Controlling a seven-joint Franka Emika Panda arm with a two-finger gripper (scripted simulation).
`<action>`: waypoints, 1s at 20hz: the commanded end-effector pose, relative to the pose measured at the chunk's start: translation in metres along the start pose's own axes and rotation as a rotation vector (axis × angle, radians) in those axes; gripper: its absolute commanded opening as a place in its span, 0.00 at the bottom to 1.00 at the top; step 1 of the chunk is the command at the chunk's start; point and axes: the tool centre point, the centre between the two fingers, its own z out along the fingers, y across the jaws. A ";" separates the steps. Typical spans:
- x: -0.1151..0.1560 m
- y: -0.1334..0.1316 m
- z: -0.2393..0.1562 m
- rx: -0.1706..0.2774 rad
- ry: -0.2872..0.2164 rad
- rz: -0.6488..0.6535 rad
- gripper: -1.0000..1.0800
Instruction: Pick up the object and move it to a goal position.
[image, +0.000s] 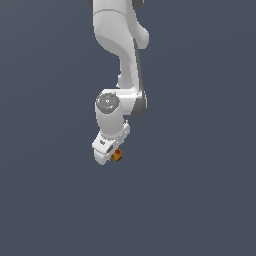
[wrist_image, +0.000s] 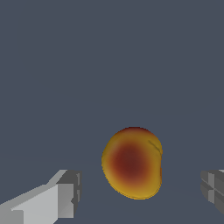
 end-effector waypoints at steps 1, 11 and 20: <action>0.000 -0.001 0.012 0.001 -0.001 -0.001 0.96; 0.000 0.000 0.038 0.001 0.000 -0.003 0.00; 0.000 0.000 0.038 0.001 0.000 -0.003 0.00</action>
